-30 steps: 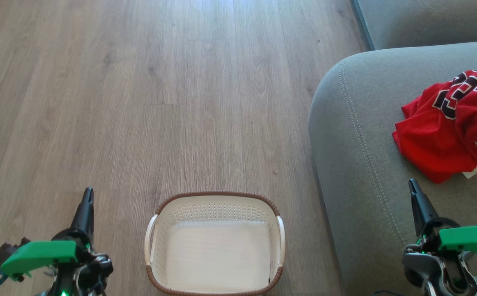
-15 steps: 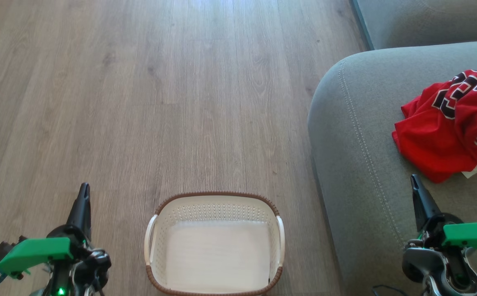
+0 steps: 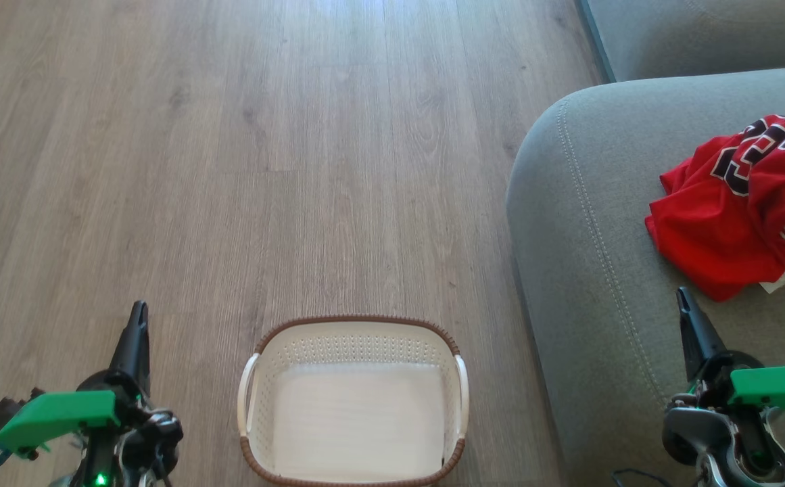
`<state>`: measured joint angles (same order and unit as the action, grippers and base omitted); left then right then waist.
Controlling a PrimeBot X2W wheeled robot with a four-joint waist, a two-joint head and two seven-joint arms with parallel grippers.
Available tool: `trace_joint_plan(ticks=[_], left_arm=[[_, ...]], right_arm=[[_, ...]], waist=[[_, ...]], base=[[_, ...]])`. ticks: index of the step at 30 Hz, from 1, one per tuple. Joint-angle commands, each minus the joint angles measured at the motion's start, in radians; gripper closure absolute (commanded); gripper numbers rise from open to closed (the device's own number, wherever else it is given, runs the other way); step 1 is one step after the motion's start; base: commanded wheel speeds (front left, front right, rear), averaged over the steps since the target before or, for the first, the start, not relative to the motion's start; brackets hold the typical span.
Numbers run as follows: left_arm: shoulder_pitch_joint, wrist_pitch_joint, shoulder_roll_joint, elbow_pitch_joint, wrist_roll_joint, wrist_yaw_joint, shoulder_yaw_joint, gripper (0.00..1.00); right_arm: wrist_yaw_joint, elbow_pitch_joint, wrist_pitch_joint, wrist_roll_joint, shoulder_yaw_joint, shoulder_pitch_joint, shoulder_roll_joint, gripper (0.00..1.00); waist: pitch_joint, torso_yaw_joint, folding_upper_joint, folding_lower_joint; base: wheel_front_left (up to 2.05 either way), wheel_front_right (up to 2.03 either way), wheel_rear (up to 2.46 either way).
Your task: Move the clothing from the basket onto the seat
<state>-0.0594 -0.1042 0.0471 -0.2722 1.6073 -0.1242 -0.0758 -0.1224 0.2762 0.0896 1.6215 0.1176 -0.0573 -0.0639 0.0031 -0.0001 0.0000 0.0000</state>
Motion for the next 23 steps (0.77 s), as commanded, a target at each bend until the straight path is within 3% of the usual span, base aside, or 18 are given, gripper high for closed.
trace_joint_plan(ticks=[1,23], left_arm=[[-0.049,-0.007,0.005,0.027,0.003,-0.007,-0.036,1.00],[-0.049,-0.008,0.005,0.027,0.002,-0.007,-0.037,1.00]], right_arm=[[-0.008,-0.032,0.011,0.000,-0.020,-0.049,0.002,1.00],[-0.008,-0.032,0.014,-0.004,-0.015,-0.050,0.005,1.00]], waist=[[0.000,0.000,0.0000,0.0000],[0.000,0.000,0.0000,0.0000]], base=[[0.00,0.00,0.00],[0.00,0.00,0.00]])
